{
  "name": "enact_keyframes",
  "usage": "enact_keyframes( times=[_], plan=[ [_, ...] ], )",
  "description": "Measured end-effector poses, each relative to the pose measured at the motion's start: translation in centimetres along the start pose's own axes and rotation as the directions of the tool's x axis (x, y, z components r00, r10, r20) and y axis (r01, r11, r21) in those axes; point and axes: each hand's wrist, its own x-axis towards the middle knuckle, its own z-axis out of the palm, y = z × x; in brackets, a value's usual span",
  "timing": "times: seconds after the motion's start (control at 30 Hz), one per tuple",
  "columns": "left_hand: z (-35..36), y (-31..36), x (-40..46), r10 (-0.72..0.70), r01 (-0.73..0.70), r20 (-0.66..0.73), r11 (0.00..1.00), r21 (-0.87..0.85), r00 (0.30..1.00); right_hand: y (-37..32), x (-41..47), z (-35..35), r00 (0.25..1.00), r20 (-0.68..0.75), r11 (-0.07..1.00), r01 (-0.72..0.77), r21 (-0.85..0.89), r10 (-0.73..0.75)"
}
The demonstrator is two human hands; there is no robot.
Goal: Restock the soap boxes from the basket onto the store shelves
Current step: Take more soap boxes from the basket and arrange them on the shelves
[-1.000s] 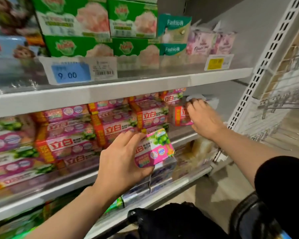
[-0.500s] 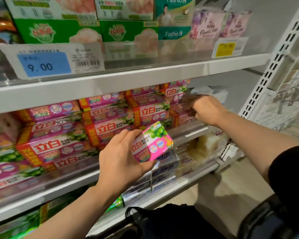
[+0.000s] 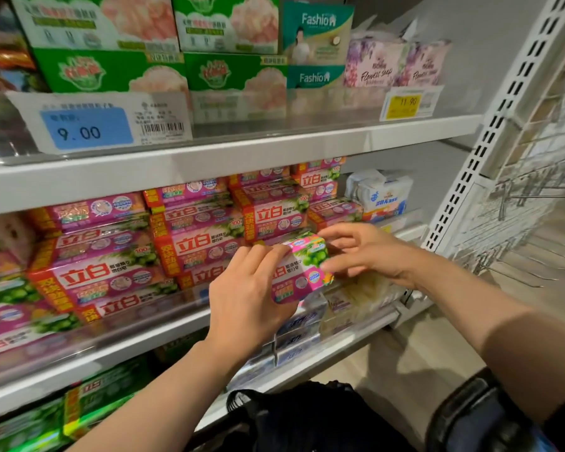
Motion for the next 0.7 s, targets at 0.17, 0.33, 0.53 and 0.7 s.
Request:
enact_keyframes(
  times=[0.17,0.33,0.53,0.7],
  plan=[
    [0.8,0.7,0.3,0.068,-0.070,-0.054,0.997,-0.027,0.996,0.5,0.1,0.5,0.995,0.000,0.992,0.101,0.080,-0.101],
    [1.2,-0.5,0.5,-0.105,0.109,0.034,0.986,-0.123,0.994,1.4,0.3,-1.7,0.966,-0.164,0.967,0.223,0.127,-0.201],
    [2.7,-3.2,-0.7,0.021,-0.016,0.305,1.000,-0.020,0.952,3.0,0.2,-4.7,0.941,-0.311,0.887,0.254,0.385,-0.134],
    [3.4,-3.6,-1.0,0.057,-0.068,0.362,0.998,0.018,0.930,3.8,1.0,-6.1,0.900,-0.435,0.706,0.316,0.634,-0.013]
  ],
)
